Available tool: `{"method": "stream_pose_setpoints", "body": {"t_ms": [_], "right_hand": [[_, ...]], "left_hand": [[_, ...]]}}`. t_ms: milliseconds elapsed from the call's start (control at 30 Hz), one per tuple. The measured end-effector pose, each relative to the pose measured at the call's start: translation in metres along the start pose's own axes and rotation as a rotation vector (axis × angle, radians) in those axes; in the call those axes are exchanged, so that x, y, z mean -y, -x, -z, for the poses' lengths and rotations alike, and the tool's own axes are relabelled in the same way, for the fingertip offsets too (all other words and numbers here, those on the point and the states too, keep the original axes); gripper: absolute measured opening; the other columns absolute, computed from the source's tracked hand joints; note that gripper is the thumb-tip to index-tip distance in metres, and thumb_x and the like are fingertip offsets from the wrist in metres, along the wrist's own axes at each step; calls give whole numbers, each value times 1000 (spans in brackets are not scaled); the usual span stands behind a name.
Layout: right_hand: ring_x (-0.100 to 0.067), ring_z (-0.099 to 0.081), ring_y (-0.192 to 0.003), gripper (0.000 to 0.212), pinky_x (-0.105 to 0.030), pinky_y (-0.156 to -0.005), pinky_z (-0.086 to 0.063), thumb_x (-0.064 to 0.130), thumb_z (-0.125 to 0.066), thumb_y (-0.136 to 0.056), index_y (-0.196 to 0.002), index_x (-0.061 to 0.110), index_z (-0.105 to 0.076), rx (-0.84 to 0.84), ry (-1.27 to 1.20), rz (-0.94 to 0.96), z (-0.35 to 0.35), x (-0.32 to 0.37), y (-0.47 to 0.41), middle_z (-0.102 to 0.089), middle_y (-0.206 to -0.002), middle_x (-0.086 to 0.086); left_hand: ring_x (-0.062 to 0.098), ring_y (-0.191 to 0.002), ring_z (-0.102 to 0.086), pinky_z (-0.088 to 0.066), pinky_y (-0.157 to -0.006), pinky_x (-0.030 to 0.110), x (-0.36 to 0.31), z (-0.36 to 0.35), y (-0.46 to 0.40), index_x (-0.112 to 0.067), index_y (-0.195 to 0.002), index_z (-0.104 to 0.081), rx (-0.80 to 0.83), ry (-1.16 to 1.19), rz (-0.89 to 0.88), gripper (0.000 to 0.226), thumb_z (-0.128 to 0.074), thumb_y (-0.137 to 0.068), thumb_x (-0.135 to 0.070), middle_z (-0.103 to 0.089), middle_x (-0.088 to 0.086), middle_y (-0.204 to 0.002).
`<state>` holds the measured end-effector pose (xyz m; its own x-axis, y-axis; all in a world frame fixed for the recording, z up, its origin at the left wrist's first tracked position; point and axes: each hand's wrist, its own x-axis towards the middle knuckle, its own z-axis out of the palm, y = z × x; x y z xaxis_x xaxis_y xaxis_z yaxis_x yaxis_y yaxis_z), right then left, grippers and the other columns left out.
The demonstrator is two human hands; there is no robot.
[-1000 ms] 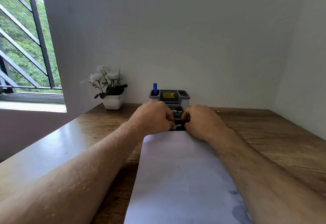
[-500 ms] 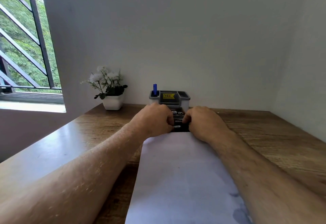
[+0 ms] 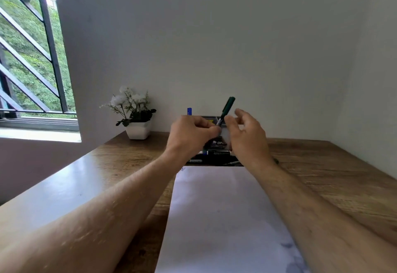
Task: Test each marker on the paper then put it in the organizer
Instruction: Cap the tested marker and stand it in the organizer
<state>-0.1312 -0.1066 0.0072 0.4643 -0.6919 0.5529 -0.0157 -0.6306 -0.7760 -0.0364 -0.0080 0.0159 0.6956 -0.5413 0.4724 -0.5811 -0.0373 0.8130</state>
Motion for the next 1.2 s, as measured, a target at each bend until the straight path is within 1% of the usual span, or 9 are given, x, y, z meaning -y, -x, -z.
{"method": "stream_pose_setpoints", "body": {"t_ms": [100,233,333,433,500,600,967,1100,1200], "right_hand": [[-15,-65,-73,31,-37,-72,-56,42,-47,-101,-97,20,-68,29,-147,-38,1,6,1,-67,-80,4],[-16,-68,-81,34,-35,-75,-56,36,-41,-105,-99,21,-71,-37,-234,-71,2,9,0,-70,-80,2],[-17,-56,-59,34,-31,-51,-49,28,-38,-106,-100,21,-71,35,-432,-158,4,11,-1,-59,-67,2],[-12,-38,-48,33,-23,-40,-31,24,-37,-106,-106,15,-68,218,-588,-226,7,14,3,-50,-61,1],[-11,-36,-45,30,-21,-39,-27,24,-40,-105,-100,10,-66,297,-571,-237,6,16,6,-51,-61,-1],[-11,-35,-45,27,-21,-40,-24,24,-47,-102,-83,11,-61,379,-542,-250,3,16,10,-50,-63,-3],[-9,-32,-41,37,-22,-39,-25,27,-47,-103,-70,13,-53,423,-325,-200,-1,16,13,-39,-57,1],[-5,-34,-40,44,-28,-46,-28,37,-46,-103,-71,10,-59,339,-117,-38,-8,11,11,-39,-49,8],[-3,-38,-36,45,-20,-45,-30,40,-46,-103,-65,18,-59,281,-45,45,-9,11,11,-41,-38,14]], "left_hand": [[17,-69,-74,-61,-64,31,-8,-7,8,-7,-86,-75,188,303,118,15,-77,-84,-21,-75,6,-75],[16,-65,-70,-59,-62,28,-9,-10,10,-5,-84,-72,248,375,120,28,-79,-77,-32,-73,6,-72],[12,-51,-58,-54,-53,25,-4,-7,4,-9,-77,-67,72,375,51,32,-75,-81,-40,-63,0,-57],[8,-61,-62,-52,-56,22,-3,-1,-3,-9,-93,-72,22,569,12,24,-64,-93,-32,-67,-4,-65],[10,-76,-69,-54,-65,23,-2,0,-6,-11,-105,-72,87,669,-2,23,-57,-98,-26,-74,-3,-81],[15,-74,-69,-55,-66,26,1,0,-5,-8,-110,-70,180,762,2,26,-50,-102,-21,-75,5,-91],[18,-79,-70,-60,-69,29,2,5,-9,-4,-102,-69,194,925,58,21,-54,-98,-17,-72,9,-92],[18,-74,-69,-58,-60,27,4,5,-11,-3,-102,-68,167,931,67,21,-54,-99,-18,-71,9,-89],[19,-70,-66,-55,-53,27,5,6,-12,-2,-104,-67,154,939,57,23,-54,-98,-19,-71,9,-89]]}}
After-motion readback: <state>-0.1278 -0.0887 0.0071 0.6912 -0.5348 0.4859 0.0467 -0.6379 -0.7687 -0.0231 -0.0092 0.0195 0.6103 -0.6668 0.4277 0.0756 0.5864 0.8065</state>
